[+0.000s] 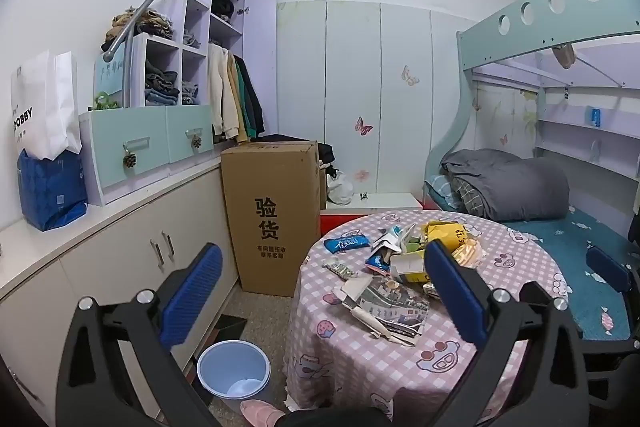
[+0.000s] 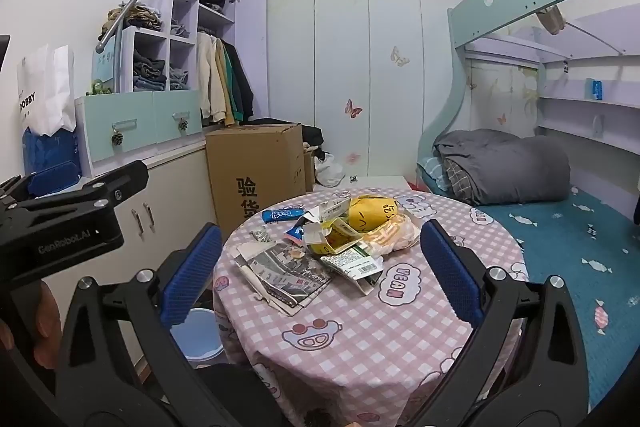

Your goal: Collect trash

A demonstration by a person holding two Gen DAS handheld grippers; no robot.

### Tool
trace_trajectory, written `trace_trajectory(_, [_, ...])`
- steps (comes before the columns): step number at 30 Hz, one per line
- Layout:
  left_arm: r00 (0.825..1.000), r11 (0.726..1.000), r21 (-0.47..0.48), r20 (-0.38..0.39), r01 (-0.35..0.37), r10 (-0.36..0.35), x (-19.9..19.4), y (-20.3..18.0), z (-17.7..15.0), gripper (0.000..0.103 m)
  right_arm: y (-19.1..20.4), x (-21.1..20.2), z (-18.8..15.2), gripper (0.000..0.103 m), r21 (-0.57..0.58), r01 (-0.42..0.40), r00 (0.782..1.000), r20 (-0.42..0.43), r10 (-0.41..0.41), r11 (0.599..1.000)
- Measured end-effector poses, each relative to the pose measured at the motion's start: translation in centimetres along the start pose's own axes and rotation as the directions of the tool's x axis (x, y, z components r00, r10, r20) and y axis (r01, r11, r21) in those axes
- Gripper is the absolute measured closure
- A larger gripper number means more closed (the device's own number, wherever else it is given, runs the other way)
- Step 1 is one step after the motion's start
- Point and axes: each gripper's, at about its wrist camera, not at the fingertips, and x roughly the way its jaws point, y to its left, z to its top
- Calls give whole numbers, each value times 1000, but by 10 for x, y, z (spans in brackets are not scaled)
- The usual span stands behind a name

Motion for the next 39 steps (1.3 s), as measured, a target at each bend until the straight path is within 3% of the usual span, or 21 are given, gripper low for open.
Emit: trace_trajectory(39, [1000, 1000, 16, -20, -8, 8, 13, 3, -15, 4, 5, 14, -12, 6, 10, -13, 1000, -21, 13, 1000])
